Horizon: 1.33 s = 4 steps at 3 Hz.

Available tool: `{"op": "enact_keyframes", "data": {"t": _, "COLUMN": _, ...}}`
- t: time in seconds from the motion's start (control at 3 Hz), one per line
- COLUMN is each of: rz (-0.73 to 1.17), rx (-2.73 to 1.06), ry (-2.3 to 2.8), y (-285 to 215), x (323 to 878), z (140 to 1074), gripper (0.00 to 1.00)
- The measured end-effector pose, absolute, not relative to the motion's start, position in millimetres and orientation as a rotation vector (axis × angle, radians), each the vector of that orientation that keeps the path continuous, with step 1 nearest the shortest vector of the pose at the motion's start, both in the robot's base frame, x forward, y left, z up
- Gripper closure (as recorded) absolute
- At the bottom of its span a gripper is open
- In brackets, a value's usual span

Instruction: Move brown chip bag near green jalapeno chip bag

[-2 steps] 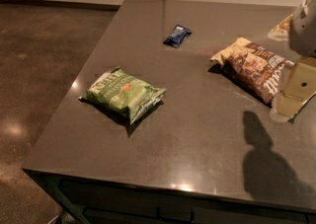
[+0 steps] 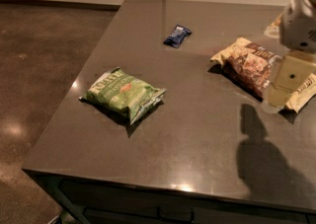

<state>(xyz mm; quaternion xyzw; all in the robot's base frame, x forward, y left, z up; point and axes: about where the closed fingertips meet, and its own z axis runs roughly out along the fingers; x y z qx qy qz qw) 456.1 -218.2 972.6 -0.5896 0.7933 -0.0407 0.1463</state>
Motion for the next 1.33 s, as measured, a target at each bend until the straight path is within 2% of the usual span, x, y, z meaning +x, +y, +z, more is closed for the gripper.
{"op": "enact_keyframes", "data": {"t": 0.33, "rz": -0.152, "rx": -1.568, "ry": 2.358, "y": -229.0, "x": 509.0, "z": 963.0, "gripper": 0.0}}
{"op": "enact_keyframes", "data": {"t": 1.33, "rz": -0.199, "rx": -1.4, "ry": 2.463, "y": -261.3, "x": 605.9, "z": 921.0, "gripper": 0.0}}
